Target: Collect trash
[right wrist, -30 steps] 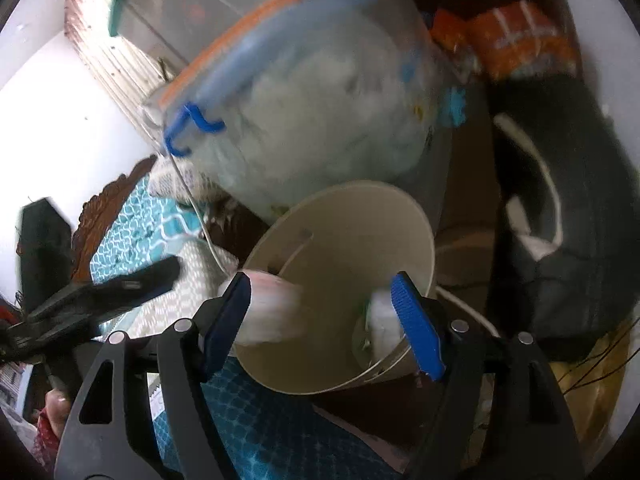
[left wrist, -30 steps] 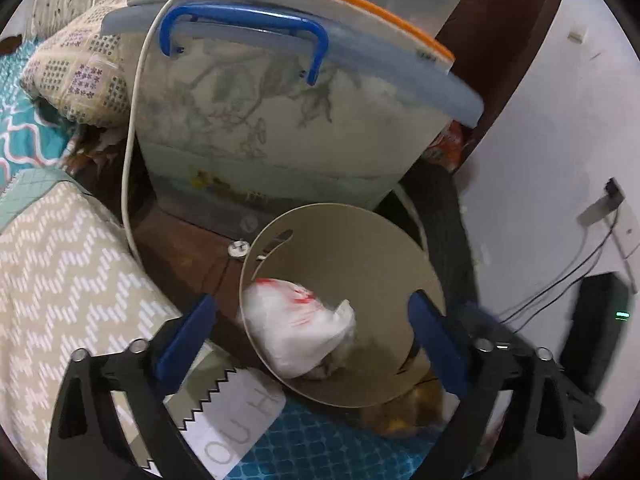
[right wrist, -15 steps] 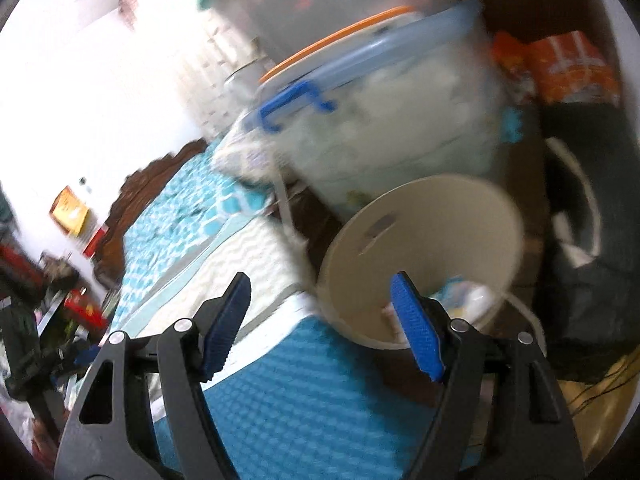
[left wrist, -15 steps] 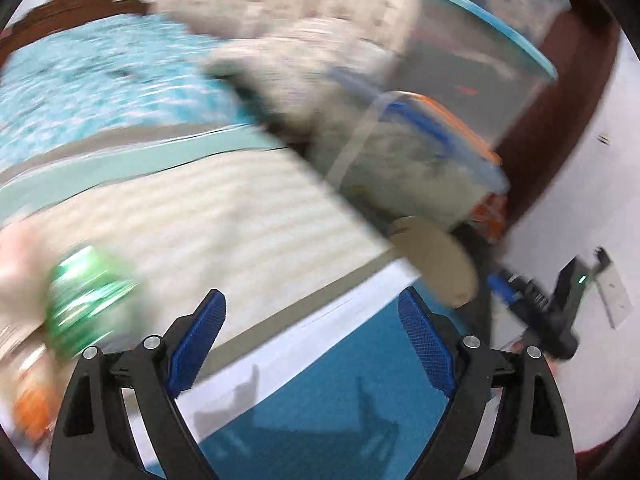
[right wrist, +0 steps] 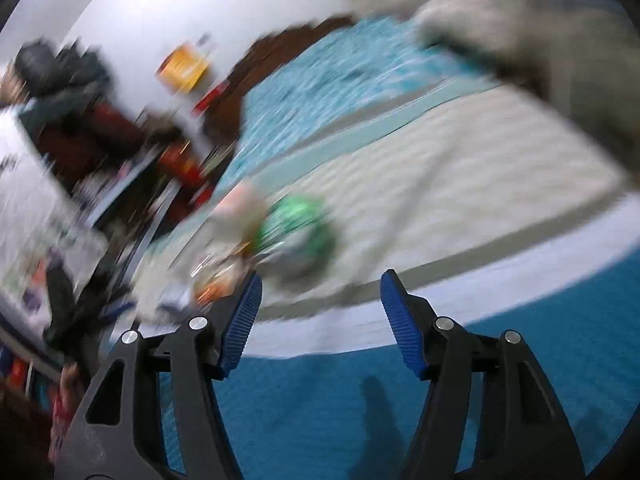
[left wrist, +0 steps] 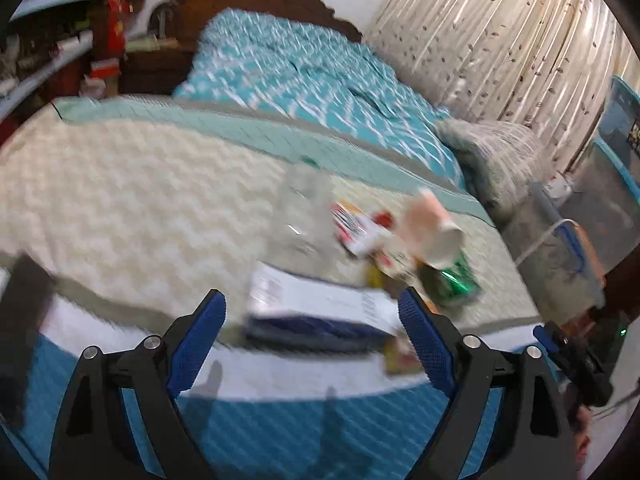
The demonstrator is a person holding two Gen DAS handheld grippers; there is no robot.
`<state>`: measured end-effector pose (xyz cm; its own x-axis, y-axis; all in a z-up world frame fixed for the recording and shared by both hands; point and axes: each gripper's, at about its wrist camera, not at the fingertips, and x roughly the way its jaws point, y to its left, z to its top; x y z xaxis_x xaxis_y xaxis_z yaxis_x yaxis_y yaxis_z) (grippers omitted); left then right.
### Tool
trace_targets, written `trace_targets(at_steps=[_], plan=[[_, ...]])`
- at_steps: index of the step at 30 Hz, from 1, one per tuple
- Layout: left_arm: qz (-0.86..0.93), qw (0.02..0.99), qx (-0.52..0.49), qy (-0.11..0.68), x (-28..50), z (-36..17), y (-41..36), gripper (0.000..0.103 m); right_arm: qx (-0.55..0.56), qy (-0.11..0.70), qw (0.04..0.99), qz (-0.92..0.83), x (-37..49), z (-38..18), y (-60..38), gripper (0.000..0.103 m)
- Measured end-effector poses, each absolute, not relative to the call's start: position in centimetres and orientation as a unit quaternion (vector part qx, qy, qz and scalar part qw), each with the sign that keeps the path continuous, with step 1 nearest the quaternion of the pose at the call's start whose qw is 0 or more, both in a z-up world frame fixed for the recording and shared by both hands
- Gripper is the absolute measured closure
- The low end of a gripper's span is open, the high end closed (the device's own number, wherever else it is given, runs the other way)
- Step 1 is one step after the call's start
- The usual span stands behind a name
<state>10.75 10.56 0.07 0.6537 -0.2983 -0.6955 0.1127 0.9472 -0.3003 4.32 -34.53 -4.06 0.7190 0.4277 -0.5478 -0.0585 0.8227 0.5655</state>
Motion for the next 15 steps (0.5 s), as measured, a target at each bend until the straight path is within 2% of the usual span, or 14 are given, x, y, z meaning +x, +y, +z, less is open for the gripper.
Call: trace_targets(at_steps=[1,5,9,10,11,12,15], plan=[[-0.112,0.902,-0.111,0.403,11.2,0.0,10.9,0.014,0.257,0.365,0.881,0.159,5.5,-4.3,-32.2,0.039],[-0.127,0.877,-0.166,0.432,14.4,-1.7,13.4,0.014,0.223,0.394,0.869,0.202,8.9,-4.8,-25.8,0.039],[-0.130,0.863,-0.192,0.450,15.8,-4.2,13.6,0.015,0.239,0.435,0.838,0.227,11.9,-6.1,-22.0,0.042],[-0.135,0.856,-0.200,0.458,16.0,-4.9,13.5,0.018,0.244,0.443,0.832,0.229,12.6,-6.5,-21.4,0.046],[-0.140,0.851,-0.204,0.464,15.9,-5.5,13.2,0.024,0.244,0.450,0.827,0.230,13.0,-6.8,-21.2,0.064],[-0.157,0.840,-0.210,0.475,15.7,-6.1,12.8,0.037,0.242,0.460,0.824,0.227,13.5,-7.1,-20.6,0.070],[-0.173,0.842,-0.209,0.466,14.1,-6.3,11.9,0.040,0.243,0.452,0.829,0.222,13.0,-6.9,-20.0,0.075]])
